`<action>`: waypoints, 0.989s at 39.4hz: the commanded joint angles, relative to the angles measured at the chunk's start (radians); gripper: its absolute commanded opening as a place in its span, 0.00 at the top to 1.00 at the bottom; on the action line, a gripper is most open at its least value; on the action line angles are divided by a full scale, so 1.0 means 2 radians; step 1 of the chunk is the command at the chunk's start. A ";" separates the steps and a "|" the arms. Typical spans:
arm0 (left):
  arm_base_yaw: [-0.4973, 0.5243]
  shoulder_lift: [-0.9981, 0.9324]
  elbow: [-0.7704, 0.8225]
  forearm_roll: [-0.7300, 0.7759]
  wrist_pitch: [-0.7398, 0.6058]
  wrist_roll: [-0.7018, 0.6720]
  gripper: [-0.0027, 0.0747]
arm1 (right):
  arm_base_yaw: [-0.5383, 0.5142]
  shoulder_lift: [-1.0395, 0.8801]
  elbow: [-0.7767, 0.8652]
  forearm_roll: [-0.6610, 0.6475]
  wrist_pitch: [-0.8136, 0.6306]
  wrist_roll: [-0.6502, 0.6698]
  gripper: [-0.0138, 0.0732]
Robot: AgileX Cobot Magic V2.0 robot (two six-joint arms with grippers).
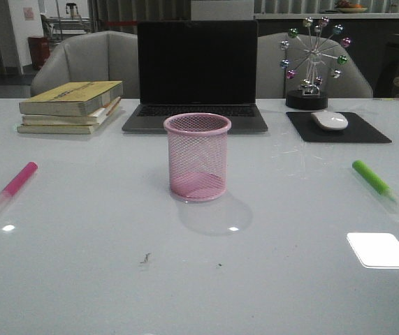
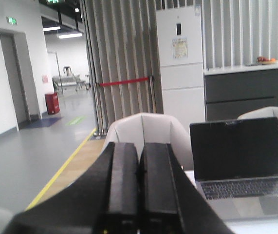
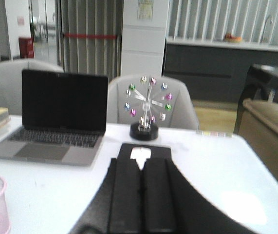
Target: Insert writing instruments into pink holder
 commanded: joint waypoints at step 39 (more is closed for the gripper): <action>0.001 0.192 -0.015 -0.006 -0.010 -0.002 0.84 | -0.001 0.204 -0.126 -0.009 0.064 -0.005 0.77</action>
